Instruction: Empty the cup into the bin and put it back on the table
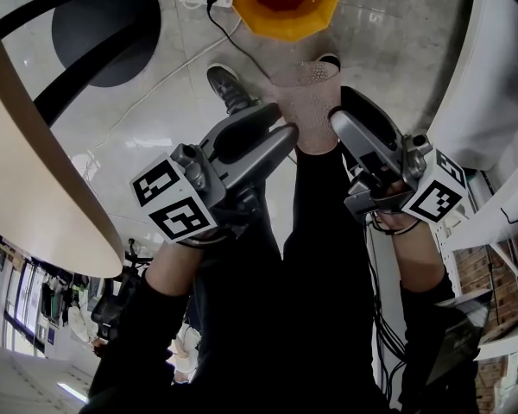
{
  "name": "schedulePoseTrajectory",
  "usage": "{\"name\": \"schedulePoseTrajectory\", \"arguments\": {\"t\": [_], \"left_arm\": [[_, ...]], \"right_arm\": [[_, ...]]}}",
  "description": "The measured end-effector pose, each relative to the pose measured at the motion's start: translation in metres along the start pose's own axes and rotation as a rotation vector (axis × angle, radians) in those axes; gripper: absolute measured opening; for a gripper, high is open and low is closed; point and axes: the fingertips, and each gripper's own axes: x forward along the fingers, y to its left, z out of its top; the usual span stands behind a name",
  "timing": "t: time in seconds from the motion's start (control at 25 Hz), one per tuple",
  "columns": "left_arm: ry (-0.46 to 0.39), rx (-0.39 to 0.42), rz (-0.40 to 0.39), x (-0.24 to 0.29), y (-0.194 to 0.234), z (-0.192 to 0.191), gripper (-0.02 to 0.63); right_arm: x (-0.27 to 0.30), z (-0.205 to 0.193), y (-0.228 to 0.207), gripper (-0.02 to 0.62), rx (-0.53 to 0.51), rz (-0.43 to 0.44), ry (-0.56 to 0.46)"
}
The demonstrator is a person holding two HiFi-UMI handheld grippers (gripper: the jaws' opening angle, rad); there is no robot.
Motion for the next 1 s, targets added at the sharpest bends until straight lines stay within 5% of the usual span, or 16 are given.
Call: {"name": "schedulePoseTrajectory", "arguments": {"t": [0.28,0.52,1.0], "left_arm": [[0.039,-0.005,0.011,-0.001,-0.024,-0.009,0.183],[0.092,0.166,-0.012,-0.005,-0.063,0.003,0.183],[0.141,0.458,-0.038,-0.039,-0.170,0.015,0.183]], "right_arm": [[-0.017,0.001,0.019,0.221,-0.014,0.005,0.006],[-0.028,0.009,0.056,0.221,-0.096,0.090,0.022],[-0.051,0.017,0.176,0.221,-0.433,0.227,0.174]]}}
